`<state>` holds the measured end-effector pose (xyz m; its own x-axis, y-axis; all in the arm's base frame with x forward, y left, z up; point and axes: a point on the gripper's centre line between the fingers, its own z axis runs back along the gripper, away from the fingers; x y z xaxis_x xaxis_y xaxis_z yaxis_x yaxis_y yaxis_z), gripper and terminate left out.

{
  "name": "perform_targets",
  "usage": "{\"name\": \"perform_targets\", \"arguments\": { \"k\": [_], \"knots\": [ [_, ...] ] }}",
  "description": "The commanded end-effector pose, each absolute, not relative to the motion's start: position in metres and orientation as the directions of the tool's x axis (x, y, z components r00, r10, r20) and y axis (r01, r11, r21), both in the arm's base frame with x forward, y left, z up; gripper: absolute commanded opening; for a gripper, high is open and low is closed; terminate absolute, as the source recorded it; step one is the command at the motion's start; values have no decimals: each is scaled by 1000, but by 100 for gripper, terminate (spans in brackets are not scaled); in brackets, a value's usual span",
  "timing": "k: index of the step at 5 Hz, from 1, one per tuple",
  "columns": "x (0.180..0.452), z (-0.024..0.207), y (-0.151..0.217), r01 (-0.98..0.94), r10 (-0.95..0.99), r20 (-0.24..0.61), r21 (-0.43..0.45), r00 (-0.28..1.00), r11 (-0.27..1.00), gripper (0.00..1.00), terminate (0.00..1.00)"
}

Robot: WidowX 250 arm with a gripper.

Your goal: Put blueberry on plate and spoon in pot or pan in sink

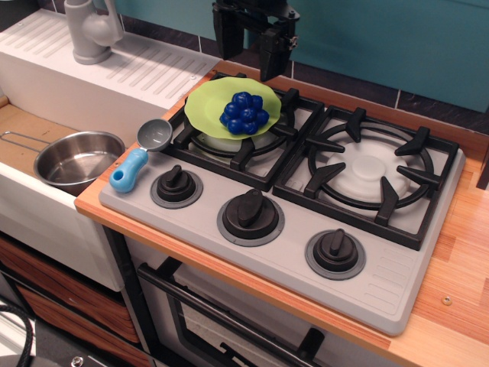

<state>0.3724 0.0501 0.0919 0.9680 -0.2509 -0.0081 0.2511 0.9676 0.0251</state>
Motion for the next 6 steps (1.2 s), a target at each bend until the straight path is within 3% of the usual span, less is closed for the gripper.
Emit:
{"name": "perform_targets", "arguments": {
  "k": [1, 3, 6],
  "knots": [
    [372, 166, 44, 244, -247, 26, 75, 969, 967, 100, 0],
    [367, 199, 29, 236, -228, -73, 126, 971, 964, 100, 0],
    [367, 199, 29, 236, -228, -73, 126, 971, 964, 100, 0]
  ]
}}
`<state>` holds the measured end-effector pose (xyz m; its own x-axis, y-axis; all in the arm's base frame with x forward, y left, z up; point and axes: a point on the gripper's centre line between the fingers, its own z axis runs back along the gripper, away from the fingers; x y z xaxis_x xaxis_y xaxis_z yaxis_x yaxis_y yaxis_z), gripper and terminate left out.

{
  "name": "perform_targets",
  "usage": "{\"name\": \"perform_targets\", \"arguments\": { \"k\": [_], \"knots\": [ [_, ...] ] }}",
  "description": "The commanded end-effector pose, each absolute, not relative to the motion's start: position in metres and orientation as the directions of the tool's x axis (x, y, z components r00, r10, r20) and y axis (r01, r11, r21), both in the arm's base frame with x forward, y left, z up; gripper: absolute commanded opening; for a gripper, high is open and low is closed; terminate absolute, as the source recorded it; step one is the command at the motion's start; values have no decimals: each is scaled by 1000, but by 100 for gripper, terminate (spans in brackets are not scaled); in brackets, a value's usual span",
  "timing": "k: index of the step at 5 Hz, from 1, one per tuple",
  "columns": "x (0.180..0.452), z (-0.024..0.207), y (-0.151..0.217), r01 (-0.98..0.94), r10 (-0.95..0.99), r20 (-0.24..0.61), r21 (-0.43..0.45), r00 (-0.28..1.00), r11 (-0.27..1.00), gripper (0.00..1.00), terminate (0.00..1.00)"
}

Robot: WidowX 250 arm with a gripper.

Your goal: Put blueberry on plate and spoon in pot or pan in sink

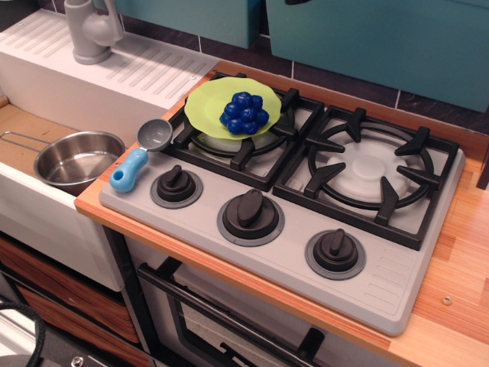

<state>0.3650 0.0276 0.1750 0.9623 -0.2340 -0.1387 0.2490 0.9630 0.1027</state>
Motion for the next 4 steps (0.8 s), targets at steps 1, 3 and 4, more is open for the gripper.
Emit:
{"name": "perform_targets", "arguments": {
  "k": [1, 3, 4],
  "knots": [
    [328, 157, 53, 288, -294, 95, 76, 951, 955, 100, 0],
    [256, 142, 83, 261, -274, 164, 97, 948, 961, 100, 0],
    [239, 133, 87, 244, -258, 193, 92, 947, 965, 100, 0]
  ]
}}
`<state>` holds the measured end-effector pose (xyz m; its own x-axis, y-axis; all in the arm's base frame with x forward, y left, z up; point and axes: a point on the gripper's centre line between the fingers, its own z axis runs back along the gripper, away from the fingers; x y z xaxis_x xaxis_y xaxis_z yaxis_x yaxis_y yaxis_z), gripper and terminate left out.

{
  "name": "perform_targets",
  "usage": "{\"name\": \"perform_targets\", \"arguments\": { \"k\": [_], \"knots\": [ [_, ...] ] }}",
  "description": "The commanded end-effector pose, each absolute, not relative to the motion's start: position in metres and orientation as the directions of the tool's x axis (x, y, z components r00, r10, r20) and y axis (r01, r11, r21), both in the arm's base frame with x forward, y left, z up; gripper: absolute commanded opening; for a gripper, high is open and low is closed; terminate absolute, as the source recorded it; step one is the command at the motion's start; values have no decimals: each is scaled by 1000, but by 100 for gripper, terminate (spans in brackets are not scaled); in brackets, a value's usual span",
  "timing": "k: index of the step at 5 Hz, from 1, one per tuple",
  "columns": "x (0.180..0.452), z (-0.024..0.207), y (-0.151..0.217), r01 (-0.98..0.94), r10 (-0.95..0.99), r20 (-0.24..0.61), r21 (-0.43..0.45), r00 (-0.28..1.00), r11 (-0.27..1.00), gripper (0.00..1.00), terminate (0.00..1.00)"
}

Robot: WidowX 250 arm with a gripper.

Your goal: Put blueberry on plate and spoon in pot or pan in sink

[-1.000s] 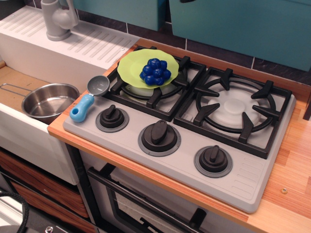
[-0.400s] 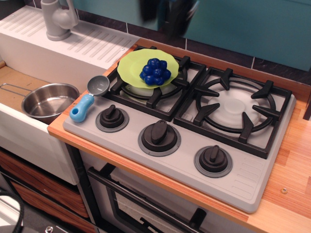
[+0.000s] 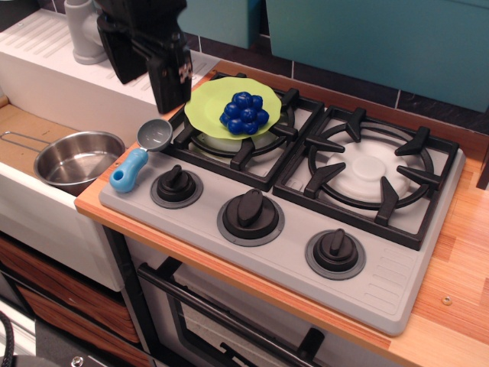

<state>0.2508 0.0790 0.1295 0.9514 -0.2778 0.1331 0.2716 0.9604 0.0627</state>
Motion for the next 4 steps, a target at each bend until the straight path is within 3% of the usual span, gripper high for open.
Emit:
{"name": "perform_targets", "arguments": {
  "k": [1, 3, 4],
  "knots": [
    [234, 113, 85, 214, -235, 227, 111, 945, 970, 100, 0],
    [246, 90, 79, 143, -202, 252, 233, 946, 962, 100, 0],
    [252, 88, 83, 143, -208, 270, 242, 940, 960, 100, 0]
  ]
}}
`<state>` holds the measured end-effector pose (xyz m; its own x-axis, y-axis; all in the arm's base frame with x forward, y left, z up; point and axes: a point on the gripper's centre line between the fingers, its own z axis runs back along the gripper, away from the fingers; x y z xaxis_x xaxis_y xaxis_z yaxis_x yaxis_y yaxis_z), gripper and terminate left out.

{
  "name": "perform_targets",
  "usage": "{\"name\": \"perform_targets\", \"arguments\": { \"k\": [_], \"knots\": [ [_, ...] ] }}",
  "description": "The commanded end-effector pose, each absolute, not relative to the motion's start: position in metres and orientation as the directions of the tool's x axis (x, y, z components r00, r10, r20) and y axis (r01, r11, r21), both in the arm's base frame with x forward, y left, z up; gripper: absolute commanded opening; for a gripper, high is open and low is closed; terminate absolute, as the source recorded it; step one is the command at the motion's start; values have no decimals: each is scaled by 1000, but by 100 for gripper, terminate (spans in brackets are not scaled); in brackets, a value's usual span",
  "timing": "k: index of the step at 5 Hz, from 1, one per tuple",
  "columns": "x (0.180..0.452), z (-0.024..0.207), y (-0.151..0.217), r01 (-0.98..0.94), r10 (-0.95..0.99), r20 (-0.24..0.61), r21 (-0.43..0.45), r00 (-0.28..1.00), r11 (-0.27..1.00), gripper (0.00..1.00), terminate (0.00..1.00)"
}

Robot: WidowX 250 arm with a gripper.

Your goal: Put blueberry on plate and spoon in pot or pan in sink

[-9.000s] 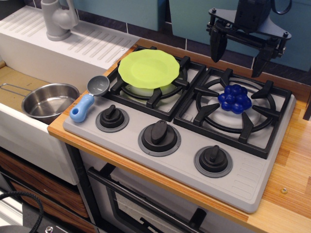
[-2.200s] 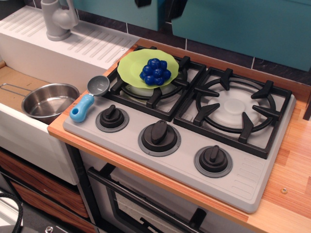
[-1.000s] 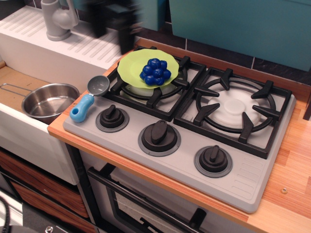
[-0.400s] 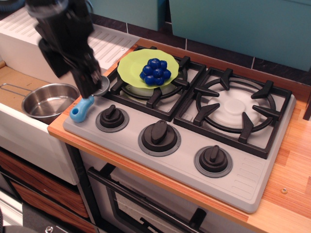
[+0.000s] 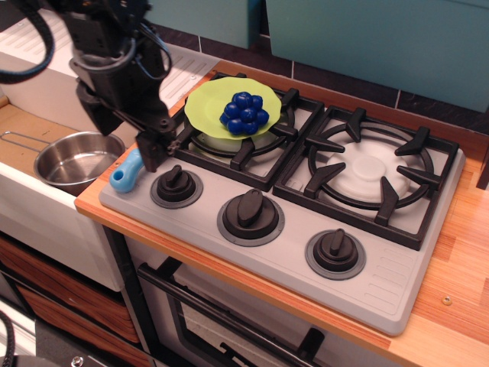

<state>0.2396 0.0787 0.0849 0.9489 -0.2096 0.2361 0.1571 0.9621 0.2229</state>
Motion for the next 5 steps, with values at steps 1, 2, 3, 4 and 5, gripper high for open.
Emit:
{"name": "perform_targets", "arguments": {
  "k": [1, 2, 3, 4, 5],
  "knots": [
    [259, 89, 93, 141, -216, 278, 267, 936, 953, 100, 0],
    [264, 90, 107, 157, -223, 248, 261, 943, 953, 100, 0],
    [265, 93, 121, 175, -240, 234, 265, 942, 948, 100, 0],
    [264, 91, 130, 178, -244, 240, 266, 939, 947, 100, 0],
    [264, 90, 136, 168, -230, 229, 261, 946, 951, 100, 0]
  ]
}}
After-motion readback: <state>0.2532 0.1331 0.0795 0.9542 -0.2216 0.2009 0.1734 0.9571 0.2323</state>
